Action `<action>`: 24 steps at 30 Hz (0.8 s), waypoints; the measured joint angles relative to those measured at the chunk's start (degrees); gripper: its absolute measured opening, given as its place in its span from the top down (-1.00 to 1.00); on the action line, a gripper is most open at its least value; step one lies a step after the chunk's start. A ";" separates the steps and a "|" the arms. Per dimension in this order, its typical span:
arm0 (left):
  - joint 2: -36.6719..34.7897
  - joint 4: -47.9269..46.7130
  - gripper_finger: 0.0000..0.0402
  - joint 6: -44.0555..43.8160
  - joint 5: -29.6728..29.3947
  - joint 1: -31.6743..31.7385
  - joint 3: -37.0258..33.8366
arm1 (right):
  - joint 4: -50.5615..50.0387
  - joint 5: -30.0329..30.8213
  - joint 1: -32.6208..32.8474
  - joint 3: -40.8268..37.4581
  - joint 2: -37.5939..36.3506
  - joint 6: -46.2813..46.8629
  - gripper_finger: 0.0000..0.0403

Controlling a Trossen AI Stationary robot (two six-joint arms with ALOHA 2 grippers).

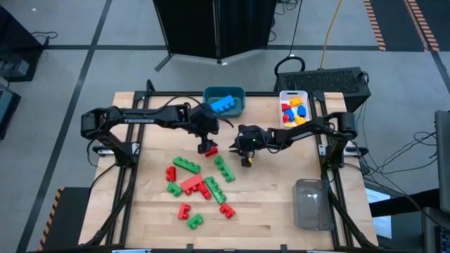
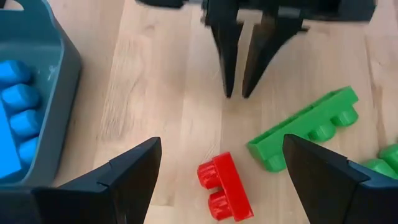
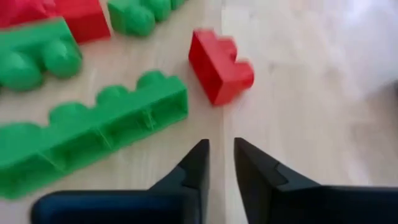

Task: Sort blocks by size
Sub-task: Put the four stud green game piece into the blue bin

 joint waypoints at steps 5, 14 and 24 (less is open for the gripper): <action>-2.40 5.98 -0.58 -2.21 0.36 -0.95 -5.65 | -3.89 -3.67 0.22 -0.94 -3.70 3.88 0.87; -2.51 23.22 -0.58 0.45 3.15 -6.40 -18.49 | 0.25 -5.96 6.68 -1.85 -5.39 22.92 0.60; -1.18 31.35 -0.58 14.50 1.13 -11.17 -20.39 | -1.40 9.85 13.46 -1.86 -4.64 31.42 -0.14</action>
